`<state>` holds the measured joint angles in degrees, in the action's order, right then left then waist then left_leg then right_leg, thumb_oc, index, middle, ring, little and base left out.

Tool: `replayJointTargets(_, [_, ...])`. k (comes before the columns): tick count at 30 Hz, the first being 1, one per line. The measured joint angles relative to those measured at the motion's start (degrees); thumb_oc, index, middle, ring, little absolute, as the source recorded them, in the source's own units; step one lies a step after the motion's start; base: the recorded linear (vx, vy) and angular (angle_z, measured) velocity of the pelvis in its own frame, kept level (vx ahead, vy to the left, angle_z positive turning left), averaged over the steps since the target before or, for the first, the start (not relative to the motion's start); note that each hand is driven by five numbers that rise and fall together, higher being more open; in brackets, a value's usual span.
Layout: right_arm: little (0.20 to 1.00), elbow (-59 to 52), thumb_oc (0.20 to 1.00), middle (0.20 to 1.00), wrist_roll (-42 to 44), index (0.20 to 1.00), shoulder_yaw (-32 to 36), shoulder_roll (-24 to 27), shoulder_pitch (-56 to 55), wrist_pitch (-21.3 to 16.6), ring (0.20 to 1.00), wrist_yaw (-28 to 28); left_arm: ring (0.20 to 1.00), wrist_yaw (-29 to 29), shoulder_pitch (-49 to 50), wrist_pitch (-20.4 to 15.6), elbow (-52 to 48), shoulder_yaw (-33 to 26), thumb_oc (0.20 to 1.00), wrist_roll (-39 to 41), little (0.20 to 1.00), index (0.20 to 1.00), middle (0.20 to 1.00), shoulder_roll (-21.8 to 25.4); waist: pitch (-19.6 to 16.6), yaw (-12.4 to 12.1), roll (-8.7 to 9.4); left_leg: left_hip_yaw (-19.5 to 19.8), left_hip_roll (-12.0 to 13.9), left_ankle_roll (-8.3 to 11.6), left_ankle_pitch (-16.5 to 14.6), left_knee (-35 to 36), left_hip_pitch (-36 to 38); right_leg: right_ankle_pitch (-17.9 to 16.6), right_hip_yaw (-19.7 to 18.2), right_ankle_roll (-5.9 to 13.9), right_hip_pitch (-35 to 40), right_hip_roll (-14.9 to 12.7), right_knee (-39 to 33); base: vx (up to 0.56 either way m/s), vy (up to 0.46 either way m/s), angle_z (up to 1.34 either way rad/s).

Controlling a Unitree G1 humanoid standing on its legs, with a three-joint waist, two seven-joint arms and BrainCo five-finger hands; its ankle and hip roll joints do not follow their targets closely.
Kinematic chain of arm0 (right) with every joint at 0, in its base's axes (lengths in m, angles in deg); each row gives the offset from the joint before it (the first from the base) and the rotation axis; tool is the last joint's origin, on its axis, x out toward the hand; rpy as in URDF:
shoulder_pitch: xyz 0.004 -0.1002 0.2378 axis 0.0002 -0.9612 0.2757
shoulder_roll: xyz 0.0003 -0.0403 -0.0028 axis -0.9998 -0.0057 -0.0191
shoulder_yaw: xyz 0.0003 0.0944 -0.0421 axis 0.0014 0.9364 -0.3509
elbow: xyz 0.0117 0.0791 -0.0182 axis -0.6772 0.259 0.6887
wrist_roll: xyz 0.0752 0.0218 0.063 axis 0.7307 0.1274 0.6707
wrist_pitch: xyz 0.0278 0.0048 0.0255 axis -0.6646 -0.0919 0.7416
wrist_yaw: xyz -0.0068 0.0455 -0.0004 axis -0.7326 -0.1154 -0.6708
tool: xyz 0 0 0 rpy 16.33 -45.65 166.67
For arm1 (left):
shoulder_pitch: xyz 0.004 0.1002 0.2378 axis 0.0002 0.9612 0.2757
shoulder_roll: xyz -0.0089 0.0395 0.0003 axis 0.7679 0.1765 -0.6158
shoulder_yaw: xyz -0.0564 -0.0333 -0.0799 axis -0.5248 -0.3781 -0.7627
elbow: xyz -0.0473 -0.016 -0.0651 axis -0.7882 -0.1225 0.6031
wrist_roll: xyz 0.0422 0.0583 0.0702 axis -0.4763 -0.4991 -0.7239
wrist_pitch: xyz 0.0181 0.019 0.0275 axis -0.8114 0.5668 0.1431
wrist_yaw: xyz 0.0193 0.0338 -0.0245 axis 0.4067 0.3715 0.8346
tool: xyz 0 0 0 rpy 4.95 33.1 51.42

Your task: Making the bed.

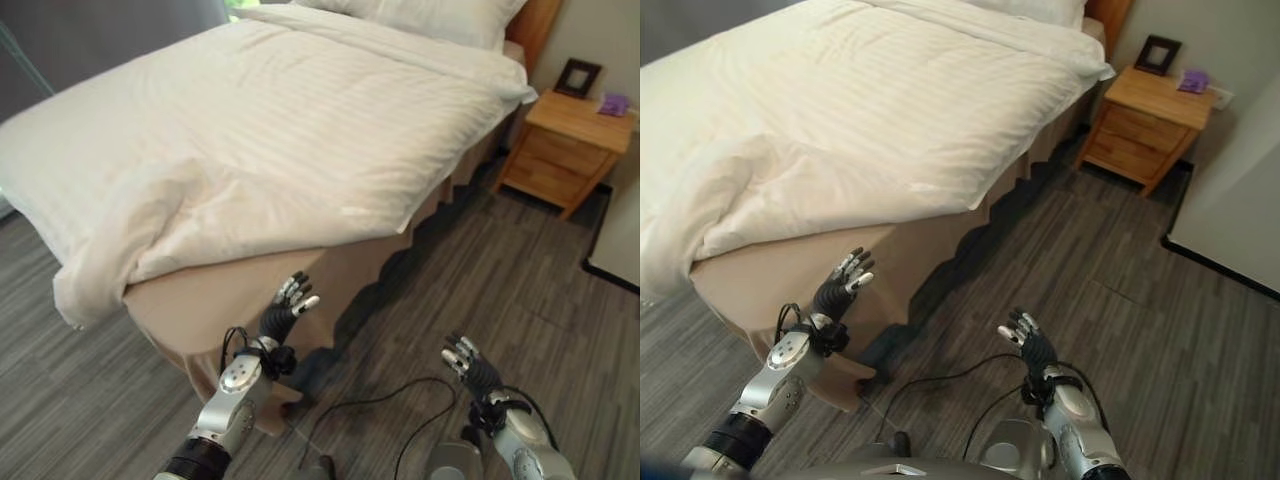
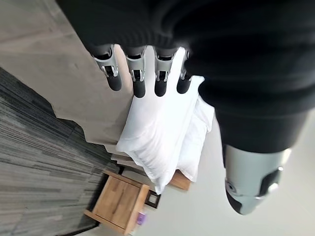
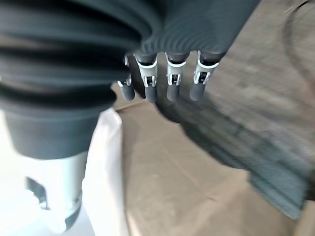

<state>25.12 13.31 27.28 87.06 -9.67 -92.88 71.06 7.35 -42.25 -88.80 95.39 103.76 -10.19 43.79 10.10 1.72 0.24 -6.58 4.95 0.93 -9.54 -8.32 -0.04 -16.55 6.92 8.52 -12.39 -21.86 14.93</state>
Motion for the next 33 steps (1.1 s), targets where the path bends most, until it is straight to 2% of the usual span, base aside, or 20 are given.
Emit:
replayJointTargets(1, [1.000, -0.1, 1.000, 1.000, 0.0, 1.000, -0.3, 0.0, -0.6, -0.1, 1.000, -0.1, 1.000, 0.0, 0.1, 0.6, 0.0, -0.1, 1.000, -0.3, 1.000, 1.000, 1.000, 0.4, -0.2, 1.2, 0.24, 1.0, 0.6, -0.10, 0.3, 0.5, -0.7, 6.8, 0.5, 0.16, 0.3, 1.7, 3.2, -0.20, 0.444, -0.37])
replayJointTargets(2, [1.000, -0.9, 1.000, 1.000, -0.2, 1.000, -0.3, -0.8, -1.0, 0.3, 1.000, 0.0, 1.000, -0.2, 1.1, 0.4, -0.3, -0.6, 1.000, -0.9, 1.000, 1.000, 1.000, -0.9, -0.6, 0.9, 1.83, 0.7, -1.3, -0.56, 1.2, 0.4, -0.6, 7.9, 3.5, 1.48, 0.0, 2.6, 5.8, -0.25, 0.485, -0.41])
replayJointTargets(3, [1.000, -1.8, 1.000, 1.000, -0.3, 1.000, -0.1, -0.3, -0.3, 0.3, 1.000, -0.3, 1.000, 0.0, 3.4, 0.4, -0.5, -4.0, 1.000, -0.9, 1.000, 1.000, 1.000, -2.4, -0.2, -1.3, 1.24, -2.8, 0.9, 0.12, 2.2, 2.5, 0.7, 11.7, 5.5, 1.04, -2.7, 2.8, 9.6, -0.14, 0.114, -0.67])
replayJointTargets(4, [1.000, -1.9, 1.000, 1.000, -0.8, 1.000, -0.4, -0.4, 0.3, 0.4, 1.000, -0.6, 1.000, 0.4, 5.6, 1.1, -0.4, -4.9, 1.000, -0.8, 1.000, 1.000, 1.000, -3.3, -0.3, -1.0, 0.90, -3.5, 2.0, -0.01, 2.1, 3.6, 1.2, 16.9, 5.2, 0.27, -2.3, 5.0, 12.3, -0.14, 0.083, -0.73])
replayJointTargets(5, [1.000, -1.9, 1.000, 1.000, -1.5, 1.000, -0.4, -0.4, 0.2, 0.4, 1.000, -0.8, 1.000, 0.3, 6.8, 1.3, -0.6, -4.5, 1.000, -0.8, 1.000, 1.000, 1.000, -3.2, -0.7, -1.0, 0.75, -3.4, 2.2, -0.08, 2.4, 4.7, 1.9, 19.2, 5.6, 0.33, -1.9, 6.6, 13.1, -0.09, 0.040, -0.30])
replayJointTargets(6, [1.000, -2.3, 1.000, 1.000, -2.0, 1.000, -0.4, 0.3, 0.6, 0.4, 1.000, -1.1, 1.000, 0.1, 8.4, 1.3, -1.3, -4.3, 1.000, -0.9, 1.000, 1.000, 1.000, -3.4, -1.4, -1.7, 2.00, -4.2, 1.6, 1.54, 3.8, 6.4, 3.1, 22.2, 7.8, 0.20, -0.1, 8.6, 11.5, -0.13, 0.003, -0.51])
replayJointTargets(7, [1.000, -2.3, 1.000, 1.000, -2.4, 1.000, -0.3, 0.8, 1.4, 0.4, 1.000, -1.1, 1.000, 0.0, 9.5, 1.4, -1.2, -4.2, 1.000, -0.9, 1.000, 1.000, 1.000, -3.3, -1.7, -2.3, 2.48, -5.5, 1.5, 1.77, 3.9, 6.9, 3.3, 23.7, 7.5, -0.07, 1.9, 9.6, 6.6, -0.15, -0.033, -0.51])
replayJointTargets(8, [1.000, -2.1, 1.000, 1.000, -2.4, 1.000, 0.3, 1.2, 2.7, 0.3, 1.000, -0.9, 1.000, -0.1, 9.3, 2.2, -0.8, -4.0, 1.000, -0.9, 1.000, 1.000, 1.000, -3.9, -1.5, -1.7, 1.79, -5.4, 2.1, 1.70, 4.1, 7.2, 3.2, 24.0, 7.2, -1.46, 3.2, 11.2, 3.7, -0.15, -0.032, -0.36])
replayJointTargets(9, [1.000, -2.3, 1.000, 1.000, -2.3, 1.000, 0.1, 2.2, 2.9, 0.3, 1.000, -0.8, 1.000, -0.1, 9.2, 2.4, -0.8, -3.9, 1.000, -0.9, 1.000, 1.000, 1.000, -4.9, -1.6, -1.6, 0.93, -5.1, 2.9, 1.25, 4.8, 7.4, 3.2, 23.3, 6.0, -1.78, 3.8, 12.8, 2.1, -0.10, -0.057, -0.22])
replayJointTargets(11, [1.000, -2.3, 1.000, 1.000, -2.3, 1.000, -0.2, 3.7, 2.8, 0.3, 1.000, -0.7, 1.000, -0.1, 8.7, 2.4, -0.9, -3.6, 1.000, -0.8, 1.000, 1.000, 1.000, -6.2, -2.1, -2.0, 0.17, -4.8, 4.0, 0.98, 5.0, 7.1, 3.3, 22.9, 5.5, -2.55, 3.9, 14.2, 1.5, -0.20, -0.111, -0.25])
replayJointTargets(14, [1.000, -2.4, 1.000, 1.000, -2.0, 1.000, -0.9, 4.5, 2.5, 0.3, 1.000, 0.0, 1.000, -0.1, 7.2, 2.4, -0.9, -2.7, 1.000, -0.8, 1.000, 1.000, 1.000, -7.1, -2.3, -2.1, -0.20, -3.9, 4.3, -0.08, 5.9, 4.9, 2.2, 22.0, 5.2, -3.29, 4.8, 15.1, -1.4, -0.16, -0.073, -0.11])
replayJointTargets(17, [1.000, -2.4, 1.000, 1.000, -1.9, 1.000, -2.4, 5.8, 2.4, 0.4, 1.000, -0.1, 1.000, -0.1, 5.1, 2.3, -1.1, -2.7, 1.000, -0.8, 1.000, 1.000, 1.000, -7.4, -2.6, -2.2, -1.42, -2.4, 4.4, -0.35, 6.1, 3.3, 0.2, 21.6, 5.1, -3.36, 4.7, 15.4, -2.0, -0.15, -0.085, 0.18])
replayJointTargets(23, [1.000, -2.5, 1.000, 1.000, -2.3, 1.000, -2.3, 6.7, 2.7, 0.4, 1.000, 0.1, 1.000, 0.5, 5.0, 2.2, -1.0, -2.9, 1.000, -0.8, 1.000, 1.000, 1.000, -8.6, -2.1, -3.7, -2.97, -0.1, 2.7, -0.93, 5.8, 2.8, -1.0, 21.8, 5.6, -3.05, 3.0, 13.6, 0.6, -0.14, -0.056, 0.17])
replayJointTargets(25, [1.000, -2.4, 1.000, 1.000, -2.3, 1.000, -2.3, 6.8, 2.7, 0.4, 1.000, 0.1, 1.000, 0.8, 5.1, 2.2, -1.0, -2.7, 1.000, -0.4, 1.000, 1.000, 1.000, -9.0, -1.5, -3.9, -3.14, 4.4, 1.2, -1.00, 5.3, 2.5, -1.3, 22.9, 5.3, -3.11, 2.0, 12.1, 3.1, -0.14, 0.066, 0.19])
replayJointTargets(27, [1.000, -2.4, 1.000, 1.000, -2.3, 1.000, -2.4, 7.0, 3.2, 0.4, 1.000, 0.1, 1.000, 1.2, 4.4, 2.2, -1.0, -2.9, 1.000, 0.5, 1.000, 1.000, 1.000, -8.7, -1.0, -3.3, -3.65, 5.3, 0.7, -1.41, 4.8, 1.8, -2.8, 24.4, 4.1, -2.84, 1.1, 11.4, 6.8, -0.10, 0.108, 0.47])
replayJointTargets(28, [1.000, -2.4, 1.000, 1.000, -2.3, 1.000, -2.3, 7.1, 3.3, 0.4, 1.000, 0.1, 1.000, 1.5, 4.0, 2.2, -1.1, -3.0, 1.000, 0.5, 1.000, 1.000, 1.000, -8.5, -0.8, -3.1, -2.97, 5.7, -0.5, -1.23, 4.6, 2.2, -2.8, 26.1, 2.5, -3.26, -0.1, 10.6, 9.2, -0.10, 0.171, 0.55])
replayJointTargets(29, [1.000, -2.3, 1.000, 1.000, -2.3, 1.000, -2.3, 7.4, 3.8, 0.4, 1.000, 0.2, 1.000, 1.8, 3.9, 2.2, -1.2, -2.9, 1.000, 0.5, 1.000, 1.000, 1.000, -8.5, -0.8, -3.2, -2.88, 5.0, -0.1, -0.19, 4.0, 3.1, -2.7, 26.5, 1.6, -3.49, -0.4, 10.2, 9.5, -0.09, 0.197, 0.49])
replayJointTargets(30, [1.000, -2.6, 1.000, 1.000, -2.3, 1.000, -2.1, 7.3, 4.2, 0.3, 1.000, 0.2, 1.000, 2.0, 3.6, 2.1, -1.4, -3.0, 1.000, 0.5, 1.000, 1.000, 1.000, -8.1, -1.0, -3.1, -2.68, 3.9, 0.5, -0.11, 3.8, 3.9, -2.9, 27.0, 1.9, -3.64, -0.5, 10.4, 9.4, -0.04, 0.185, 0.56])
replayJointTargets(31, [1.000, -2.5, 1.000, 1.000, -2.3, 1.000, -1.9, 7.2, 4.5, 0.3, 1.000, 0.3, 1.000, 2.1, 2.9, 1.9, -1.4, -2.9, 1.000, 0.5, 1.000, 1.000, 1.000, -7.7, -0.6, -2.2, -1.60, 3.6, 0.2, -0.21, 3.8, 4.3, -2.6, 26.6, 2.6, -3.86, 0.0, 9.9, 8.7, -0.05, 0.232, 0.73])
replayJointTargets(33, [1.000, -2.4, 1.000, 1.000, -2.3, 1.000, -1.3, 7.1, 4.9, 0.2, 1.000, 0.5, 1.000, 2.4, 2.0, 1.8, -1.7, -2.8, 1.000, 0.5, 1.000, 1.000, 1.000, -7.2, -0.5, -2.0, -0.44, 2.4, 2.3, -1.87, 4.9, 0.4, -3.1, 26.1, 4.4, -4.61, 1.1, 8.6, 7.8, -0.05, 0.255, 0.47])
